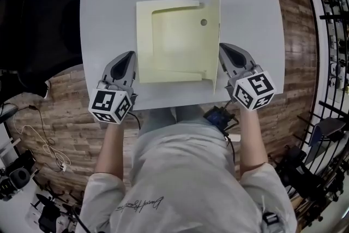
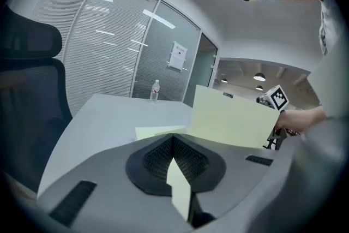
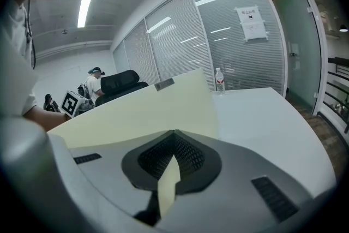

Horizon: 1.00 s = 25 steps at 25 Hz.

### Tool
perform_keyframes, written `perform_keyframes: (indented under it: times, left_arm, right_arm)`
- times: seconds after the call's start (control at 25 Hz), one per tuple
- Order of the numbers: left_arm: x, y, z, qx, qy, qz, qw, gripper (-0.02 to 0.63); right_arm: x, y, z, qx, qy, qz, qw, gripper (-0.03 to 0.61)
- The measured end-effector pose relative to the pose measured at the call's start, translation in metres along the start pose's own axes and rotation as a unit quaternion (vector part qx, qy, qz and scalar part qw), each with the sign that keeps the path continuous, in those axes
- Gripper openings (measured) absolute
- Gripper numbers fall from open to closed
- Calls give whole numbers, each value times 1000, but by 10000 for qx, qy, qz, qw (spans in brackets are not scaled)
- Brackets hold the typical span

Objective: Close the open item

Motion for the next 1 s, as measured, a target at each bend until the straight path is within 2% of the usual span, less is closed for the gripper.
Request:
perform_keyframes:
  times: [0.36,0.68,1.0]
  left_arm:
    - [-39,-6,-19,248,147,-390,9988,8]
    - [-79,-24,-33,274,333,-802,9958,8]
    - [-101,-29,-31,246,575,-930,9937,9]
  right_arm:
    - [0,-10,-13,17,360,-275,9990,12]
    - [-6,-29,-27,-54,739,-524,9959,12]
    - [-9,-39,-38,4,903,-612,9940,12]
Point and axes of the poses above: the fingertips, and each gripper's own axes: y backward along the fingers, z to its right, x out of its top, the point moved 9 cm from there along y, backward along the fingers, and after that the axes turned 10 degrees about -y, right-handed, at the moved point
